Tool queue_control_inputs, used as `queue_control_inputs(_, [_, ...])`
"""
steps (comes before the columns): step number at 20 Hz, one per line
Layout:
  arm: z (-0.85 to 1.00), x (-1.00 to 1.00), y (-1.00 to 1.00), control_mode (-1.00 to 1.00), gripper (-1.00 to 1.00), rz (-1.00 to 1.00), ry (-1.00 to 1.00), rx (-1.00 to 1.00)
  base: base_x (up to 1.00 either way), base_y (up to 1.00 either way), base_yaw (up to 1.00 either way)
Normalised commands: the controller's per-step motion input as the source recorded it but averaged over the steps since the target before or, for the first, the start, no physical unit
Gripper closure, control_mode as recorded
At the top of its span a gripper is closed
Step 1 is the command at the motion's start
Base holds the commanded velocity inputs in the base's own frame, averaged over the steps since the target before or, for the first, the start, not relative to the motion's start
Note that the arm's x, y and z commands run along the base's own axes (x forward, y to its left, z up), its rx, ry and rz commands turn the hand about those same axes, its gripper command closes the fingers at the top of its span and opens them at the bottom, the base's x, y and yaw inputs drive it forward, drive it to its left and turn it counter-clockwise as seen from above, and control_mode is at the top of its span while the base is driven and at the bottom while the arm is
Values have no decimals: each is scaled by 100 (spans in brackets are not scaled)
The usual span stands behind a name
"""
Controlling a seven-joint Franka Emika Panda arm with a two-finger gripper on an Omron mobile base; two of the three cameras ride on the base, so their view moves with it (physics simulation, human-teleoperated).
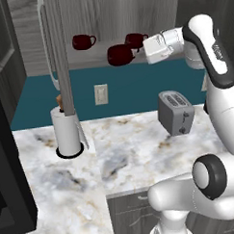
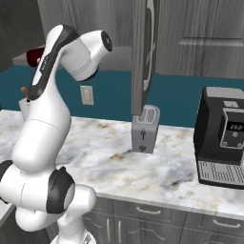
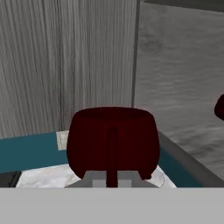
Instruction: Pick the mug on the counter and place it in the cabinet with the handle facing the right, like the mugs already inside.
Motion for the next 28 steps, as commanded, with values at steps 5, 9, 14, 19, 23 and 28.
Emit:
queue_control_inputs(5, [0, 26, 0, -100, 100, 0, 0, -4, 0, 0, 0])
queue_control_inputs(9, [0, 34, 0, -100, 100, 0, 3, -1, 0, 0, 0])
queue_control_inputs(14, [0, 32, 0, -100, 100, 0, 0, 0, 0, 0, 0])
queue_control_inputs(19, [-3, 25, 0, -100, 100, 0, 0, -2, 0, 0, 0])
queue_control_inputs(23, [-9, 19, 0, -100, 100, 0, 0, -4, 0, 0, 0])
queue_control_inputs(28, [-9, 21, 0, -100, 100, -1, 0, -4, 0, 0, 0])
